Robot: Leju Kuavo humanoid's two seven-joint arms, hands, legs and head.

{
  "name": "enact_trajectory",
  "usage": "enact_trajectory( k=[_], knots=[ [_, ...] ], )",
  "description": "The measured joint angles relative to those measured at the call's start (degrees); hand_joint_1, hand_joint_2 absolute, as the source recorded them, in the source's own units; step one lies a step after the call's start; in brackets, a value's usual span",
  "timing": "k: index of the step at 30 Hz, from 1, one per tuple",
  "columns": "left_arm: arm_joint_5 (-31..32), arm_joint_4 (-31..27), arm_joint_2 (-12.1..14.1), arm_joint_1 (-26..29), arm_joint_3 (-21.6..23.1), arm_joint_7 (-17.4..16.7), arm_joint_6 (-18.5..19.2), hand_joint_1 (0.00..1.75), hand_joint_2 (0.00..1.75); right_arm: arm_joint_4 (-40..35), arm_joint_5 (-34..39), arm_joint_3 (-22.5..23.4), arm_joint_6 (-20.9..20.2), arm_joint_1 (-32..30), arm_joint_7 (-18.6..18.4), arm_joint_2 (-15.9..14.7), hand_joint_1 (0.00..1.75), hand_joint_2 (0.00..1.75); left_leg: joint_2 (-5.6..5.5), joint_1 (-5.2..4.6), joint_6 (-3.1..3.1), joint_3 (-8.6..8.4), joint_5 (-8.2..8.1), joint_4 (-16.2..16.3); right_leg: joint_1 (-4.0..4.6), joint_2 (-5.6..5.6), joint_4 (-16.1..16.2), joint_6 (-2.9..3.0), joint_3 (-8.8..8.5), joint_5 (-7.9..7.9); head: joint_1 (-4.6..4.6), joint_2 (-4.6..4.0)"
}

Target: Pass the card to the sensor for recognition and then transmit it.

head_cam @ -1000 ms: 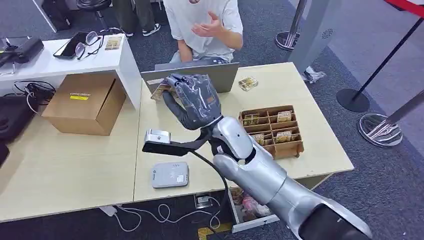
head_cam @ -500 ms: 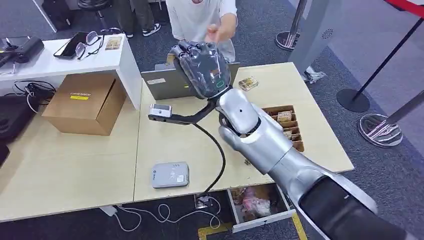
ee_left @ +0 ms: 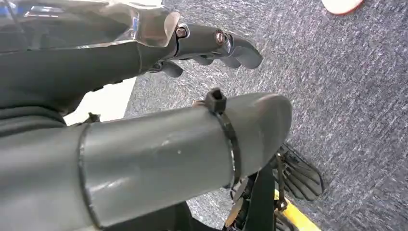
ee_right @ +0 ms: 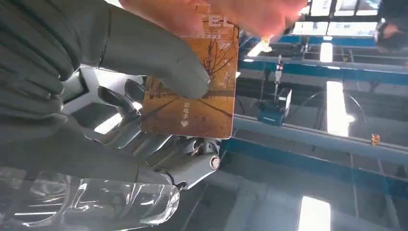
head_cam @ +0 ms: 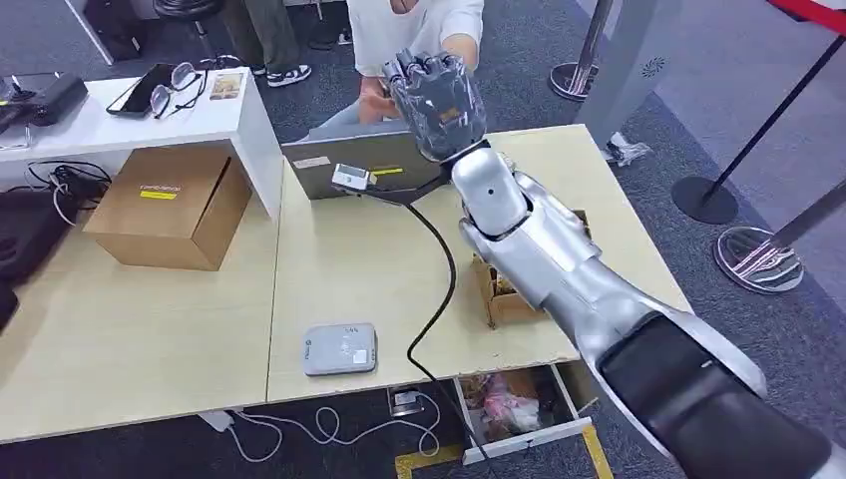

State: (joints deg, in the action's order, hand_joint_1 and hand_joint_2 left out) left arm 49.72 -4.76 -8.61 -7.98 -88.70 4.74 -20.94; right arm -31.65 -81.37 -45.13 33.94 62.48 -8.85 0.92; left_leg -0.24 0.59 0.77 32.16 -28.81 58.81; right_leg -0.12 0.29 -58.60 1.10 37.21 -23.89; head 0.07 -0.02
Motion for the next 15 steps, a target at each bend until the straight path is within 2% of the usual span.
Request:
enact_trajectory(
  k=[2, 3, 4, 5, 6, 14, 15],
  knots=[
    [-0.11, 0.0, -0.02, -0.23, 0.0, -0.39, -0.31, 0.0, 0.0, 1.03, -0.46, 0.0, -0.07, 0.19, -0.17, 0.0, 1.75, 1.75, 0.0, 0.0, 0.0, 0.0, 0.0, 0.0, 0.0, 0.0, 0.0, 0.0, 0.0, 0.0, 0.0, 0.0],
    [-0.22, 0.0, -0.02, -0.32, 0.0, -0.55, -0.44, 0.0, 0.0, 1.44, -0.5, 0.0, -0.11, 0.24, -0.22, 0.0, 1.59, 1.75, 0.0, 0.0, 0.0, 0.0, 0.0, 0.0, 0.0, 0.0, 0.0, 0.0, 0.0, 0.0, 0.02, 0.0],
    [-0.24, 0.0, -0.02, -0.39, 0.0, -0.57, -0.55, 0.0, 0.0, 1.81, -0.52, 0.0, -0.13, 0.29, -0.31, 0.0, 1.59, 1.75, 0.0, 0.0, 0.0, 0.0, 0.0, 0.0, 0.0, 0.0, 0.0, 0.0, -0.01, 0.01, 0.0, 0.0],
    [-0.28, 0.0, -0.04, -0.48, 0.0, -0.66, -0.66, 0.0, 0.0, 2.16, -0.61, 0.0, -0.18, 0.33, -0.33, 0.02, 0.05, 1.75, 0.0, 0.0, 0.0, 0.0, 0.0, 0.0, 0.0, 0.0, 0.0, 0.0, -0.01, 0.01, 0.02, 0.0],
    [-0.37, 0.0, -0.09, -0.54, 0.0, -0.89, -0.7, 0.0, 0.0, 2.51, -0.74, -0.02, -0.2, 0.38, -0.35, 0.02, 0.0, 1.75, 0.0, 0.0, 0.0, 0.0, 0.0, 0.0, 0.0, 0.0, 0.0, 0.0, -0.01, 0.01, 0.02, 0.0],
    [-0.66, 0.0, -0.33, -0.95, 0.0, -1.16, -0.94, 0.0, 0.0, 3.84, -1.22, -0.07, -0.87, 0.46, -0.5, 0.2, 0.0, 1.75, -0.01, 0.0, 0.0, 0.01, 0.0, 0.0, 0.0, -0.02, -0.01, 0.0, 0.0, 0.01, 0.0, 0.0],
    [-0.68, 0.0, -0.33, -1.0, 0.0, -1.2, -0.98, 0.0, 0.0, 3.95, -1.2, -0.07, -0.85, 0.47, -0.55, 0.24, 0.0, 0.0, -0.01, 0.0, 0.0, 0.01, 0.0, 0.0, 0.0, -0.01, -0.01, 0.0, 0.0, 0.01, 0.0, 0.0]
  ],
)
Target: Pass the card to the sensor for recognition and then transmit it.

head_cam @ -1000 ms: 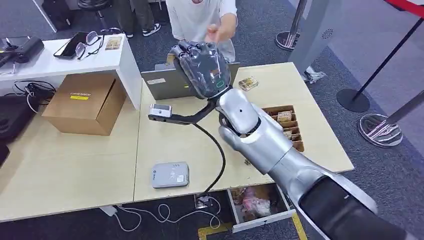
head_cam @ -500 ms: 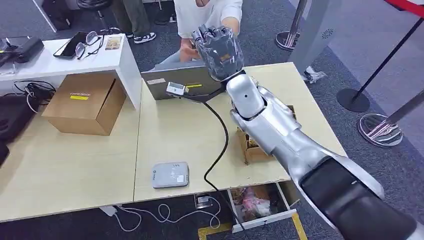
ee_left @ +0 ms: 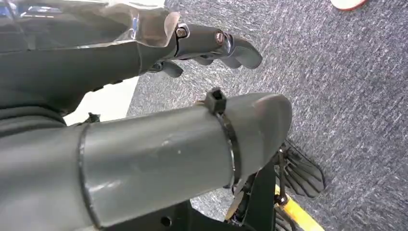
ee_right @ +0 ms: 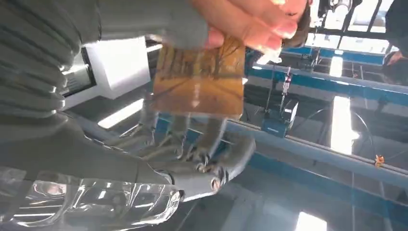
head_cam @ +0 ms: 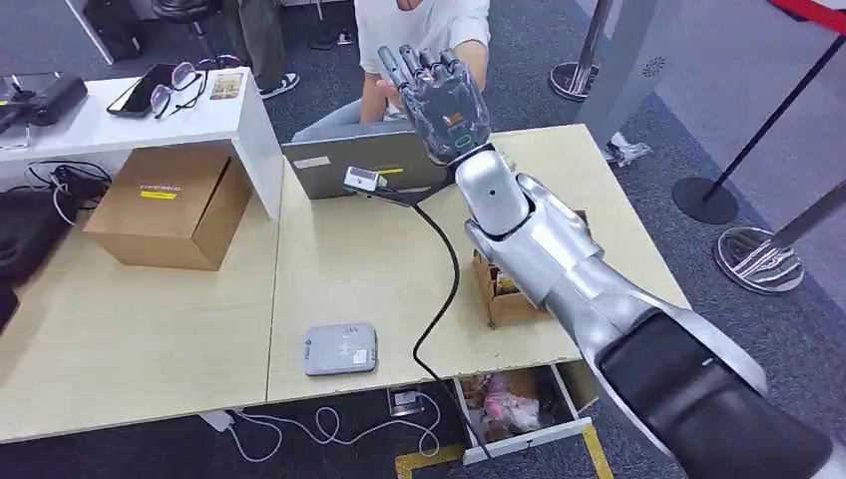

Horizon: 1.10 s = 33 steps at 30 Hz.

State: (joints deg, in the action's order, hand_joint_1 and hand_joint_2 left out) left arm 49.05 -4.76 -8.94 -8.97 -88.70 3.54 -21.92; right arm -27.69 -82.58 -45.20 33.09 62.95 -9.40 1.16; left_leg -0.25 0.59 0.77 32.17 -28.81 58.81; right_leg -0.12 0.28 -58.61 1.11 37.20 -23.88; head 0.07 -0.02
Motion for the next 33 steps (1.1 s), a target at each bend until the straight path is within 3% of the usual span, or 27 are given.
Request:
enact_trajectory(
  k=[15, 17, 19, 24, 33],
  knots=[
    [-0.22, 0.0, -0.24, -0.52, 0.0, -0.46, -0.52, 0.0, 0.0, 0.15, 4.37, 3.32, 2.82, -0.38, 1.63, 0.35, 0.0, 0.0, 0.0, 0.0, 0.0, 0.0, 0.0, 0.0, 0.0, 0.0, 0.0, 0.0, 0.0, 0.0, 0.0, 0.0],
    [-0.76, 0.0, -0.5, -0.85, 0.0, -0.46, -1.05, 0.0, 0.0, -1.79, 13.8, 7.23, 5.05, -2.28, 7.77, 0.83, 0.0, 0.0, -0.01, 0.0, 0.0, 0.0, 0.0, 0.0, 0.0, -0.01, 0.0, 0.0, 0.0, 0.0, 0.0, 0.0],
    [-1.07, 0.0, -0.61, -1.11, 0.0, -0.35, -1.27, 0.0, 0.0, -3.75, 17.85, 9.3, 5.22, -3.82, 10.57, 1.03, 0.0, 0.0, -0.01, 0.0, 0.0, 0.0, 0.0, 0.0, 0.0, -0.01, 0.0, 0.0, 0.0, 0.0, 0.0, 0.0],
    [-1.79, 0.0, -0.85, -1.3, 0.0, 0.02, -1.4, 0.0, 0.0, -7.96, 23.22, 12.41, 4.83, -6.73, 13.97, 1.18, 0.0, 0.0, -0.01, 0.0, 0.0, 0.0, 0.0, 0.0, 0.0, -0.01, 0.0, 0.0, 0.0, 0.0, 0.02, 0.0],
    [-4.85, 0.0, -1.03, -1.1, 0.0, 1.73, -0.19, 0.0, 0.0, -30.79, 49.58, 14.45, -2.15, -21.2, 19.65, 0.7, 0.0, 0.0, -0.05, 0.0, -0.01, -0.01, -0.02, -0.01, 0.01, -0.03, 0.02, -0.03, 0.02, -0.06, 0.02, 0.0]
  ],
)
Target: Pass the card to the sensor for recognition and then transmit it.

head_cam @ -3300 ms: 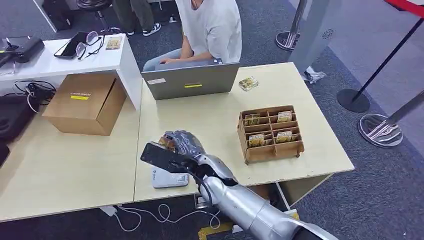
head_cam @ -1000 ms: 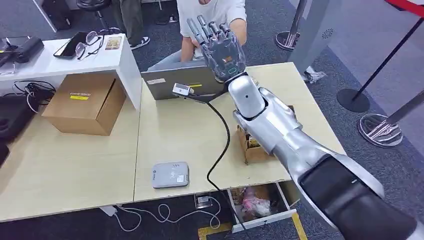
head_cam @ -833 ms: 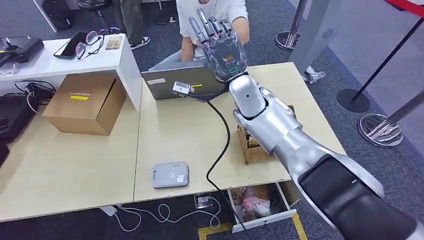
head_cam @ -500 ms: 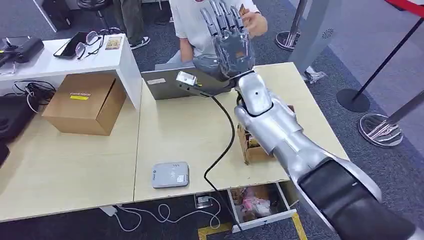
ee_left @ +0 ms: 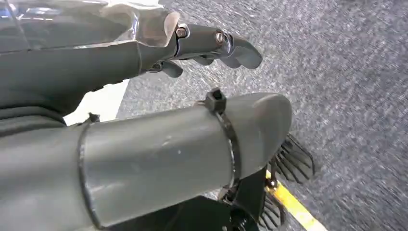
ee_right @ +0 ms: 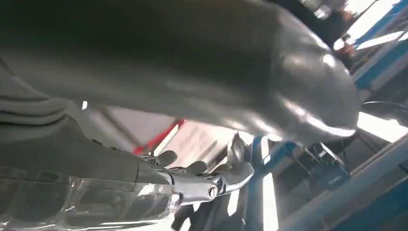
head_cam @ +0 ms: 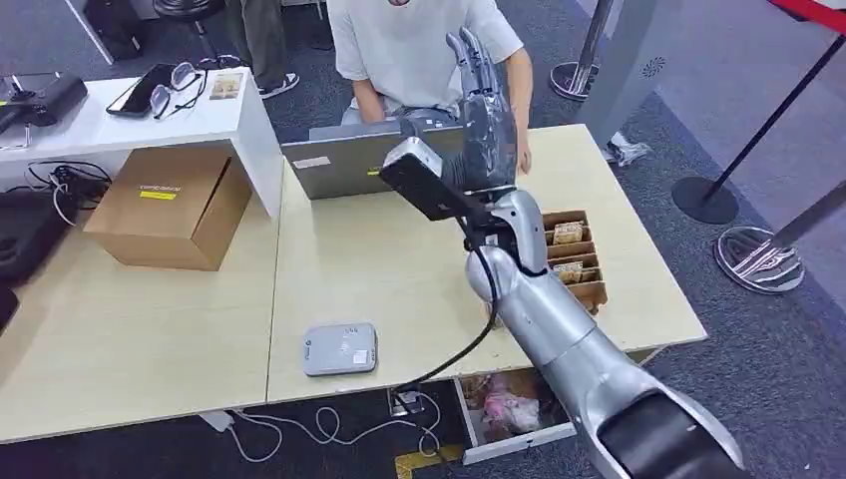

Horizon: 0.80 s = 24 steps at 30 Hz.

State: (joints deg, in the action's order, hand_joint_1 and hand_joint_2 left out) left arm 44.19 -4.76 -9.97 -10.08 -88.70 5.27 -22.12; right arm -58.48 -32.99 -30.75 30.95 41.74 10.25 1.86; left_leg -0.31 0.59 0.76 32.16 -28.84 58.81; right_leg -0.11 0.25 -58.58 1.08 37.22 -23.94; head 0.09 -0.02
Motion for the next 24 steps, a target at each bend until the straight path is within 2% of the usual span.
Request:
enact_trajectory(
  k=[6, 10, 15, 18, 21, 24],
  knots=[
    [-1.03, 0.0, 0.09, 1.06, 0.0, 0.3, 1.62, 0.0, 0.0, -17.07, 17.31, -0.33, -6.05, -13.3, 4.57, -2.71, 0.0, 0.0, 0.0, -0.01, -0.08, 0.03, -0.1, -0.01, -0.01, 0.0, 0.01, -0.05, 0.01, -0.06, -0.02, 0.0],
    [-1.29, 0.0, 0.17, 1.43, 0.0, 0.11, 2.25, 0.0, 0.0, -24.28, 20.42, -0.55, -7.19, -20.22, 6.07, -4.13, 0.0, 0.0, -0.02, -0.01, -0.1, 0.06, -0.14, -0.01, -0.01, -0.04, 0.01, -0.13, -0.01, -0.11, -0.02, 0.0],
    [-1.2, 0.0, 0.31, 1.76, 0.0, -0.35, 2.66, 0.0, 0.0, -29.39, 21.56, -0.61, -8.96, -25.59, 6.56, -5.68, 0.0, 0.0, -0.02, -0.01, -0.12, 0.06, -0.17, -0.01, -0.02, -0.02, 0.02, -0.13, -0.01, -0.11, -0.02, 0.0],
    [-1.11, 0.0, 0.39, 1.87, 0.0, -0.39, 2.95, 0.0, 0.0, -31.29, 19.26, -0.61, -8.32, -27.83, 6.44, -6.49, 0.0, 0.0, -0.01, -0.01, -0.12, 0.06, -0.17, -0.01, -0.02, -0.02, 0.01, -0.13, -0.01, -0.11, -0.02, 0.0],
    [-1.11, 0.0, 0.52, 1.89, 0.0, -0.53, 3.01, 0.0, 0.0, -31.81, 9.94, -0.37, -6.25, -29.38, 3.86, -7.3, 0.0, 0.0, -0.01, -0.01, -0.12, 0.05, -0.17, -0.01, -0.02, -0.02, 0.01, -0.13, -0.01, -0.11, -0.02, 0.0],
    [-1.35, 0.0, 0.55, 1.92, 0.0, -0.66, 3.01, 0.0, 0.0, -31.79, 0.63, -0.02, -6.51, -30.56, 0.21, -8.17, 0.0, 0.0, -0.01, -0.02, -0.12, 0.05, -0.17, -0.01, -0.02, -0.02, 0.01, -0.13, -0.01, -0.11, -0.02, 0.0]
  ],
)
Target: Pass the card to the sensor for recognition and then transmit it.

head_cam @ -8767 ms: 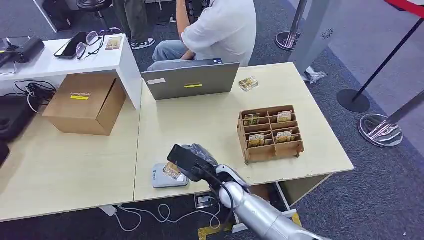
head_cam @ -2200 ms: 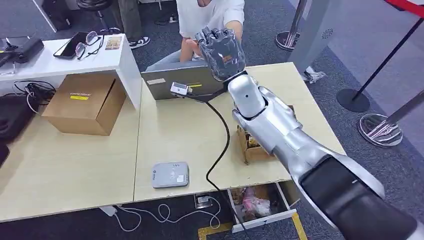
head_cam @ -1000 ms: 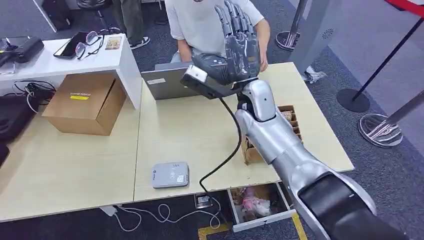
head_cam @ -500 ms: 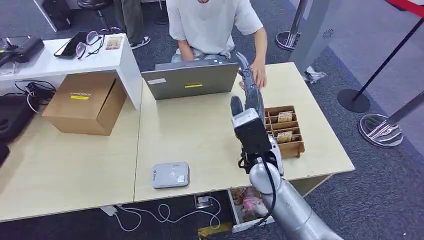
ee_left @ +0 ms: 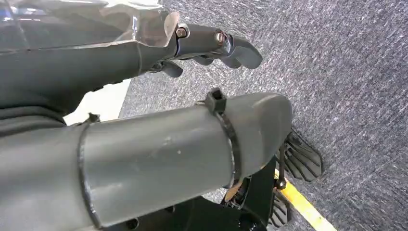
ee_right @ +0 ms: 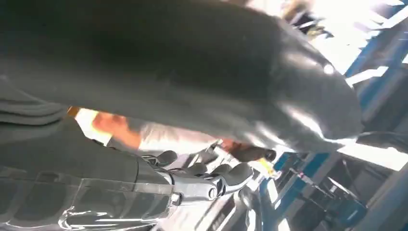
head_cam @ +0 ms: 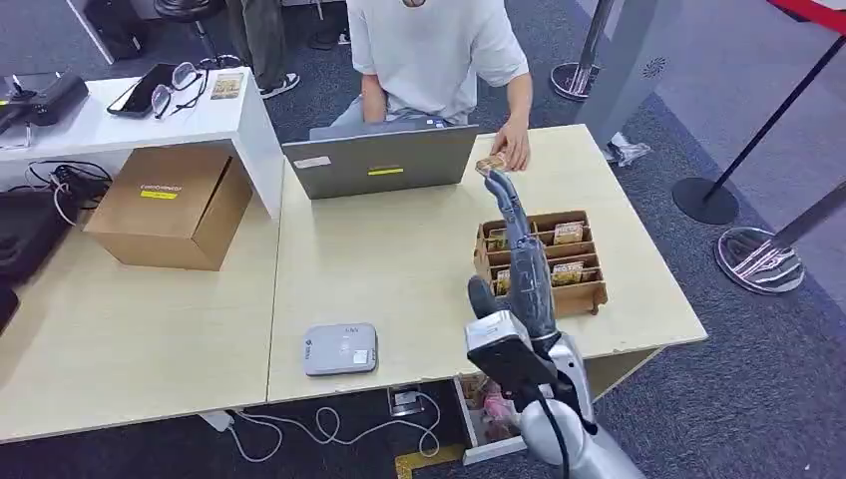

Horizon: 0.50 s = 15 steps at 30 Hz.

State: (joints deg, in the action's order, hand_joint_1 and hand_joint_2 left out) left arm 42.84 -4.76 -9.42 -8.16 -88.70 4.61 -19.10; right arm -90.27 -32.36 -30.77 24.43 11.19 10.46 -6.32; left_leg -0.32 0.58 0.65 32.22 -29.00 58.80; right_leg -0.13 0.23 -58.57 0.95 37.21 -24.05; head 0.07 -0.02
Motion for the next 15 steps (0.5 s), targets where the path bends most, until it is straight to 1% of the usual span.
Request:
enact_trajectory(
  k=[3, 7, 13, 15],
  knots=[
    [-0.37, 0.0, 0.0, 0.03, 0.0, -0.42, -0.07, 0.0, 0.0, 0.41, -10.61, 0.98, -2.2, -0.66, -4.1, -1.15, 0.0, 0.0, 0.0, 0.0, 0.0, 0.0, 0.0, 0.0, 0.0, 0.0, 0.0, 0.0, 0.0, 0.0, 0.0, 0.0],
    [-1.11, 0.0, 0.0, 0.09, 0.0, -0.46, -0.07, 0.0, 0.0, 1.57, -20.21, 2.47, -5.33, -0.82, -8.1, -3.04, 0.0, 0.0, 0.0, -0.01, -0.03, 0.01, -0.02, 0.0, -0.02, -0.01, 0.0, 0.0, -0.01, 0.0, 0.02, 0.0],
    [-1.68, -0.02, 0.0, 0.19, 0.0, -0.46, -0.04, 0.0, 0.0, 3.1, -26.19, 4.22, -10.58, -0.75, -10.81, -4.74, 0.0, 0.0, 0.0, -0.01, -0.03, 0.01, -0.02, 0.0, -0.02, -0.01, 0.0, 0.0, 0.0, 0.0, 0.0, 0.0],
    [-1.83, -0.02, -0.02, 0.23, 0.0, -0.46, 0.02, 0.0, 0.0, 3.74, -27.65, 4.35, -13.39, -0.62, -11.64, -5.33, 0.0, 0.0, 0.0, -0.01, -0.03, 0.02, -0.02, 0.0, -0.02, 0.0, 0.0, 0.0, 0.0, 0.0, 0.0, 0.0]
  ],
)
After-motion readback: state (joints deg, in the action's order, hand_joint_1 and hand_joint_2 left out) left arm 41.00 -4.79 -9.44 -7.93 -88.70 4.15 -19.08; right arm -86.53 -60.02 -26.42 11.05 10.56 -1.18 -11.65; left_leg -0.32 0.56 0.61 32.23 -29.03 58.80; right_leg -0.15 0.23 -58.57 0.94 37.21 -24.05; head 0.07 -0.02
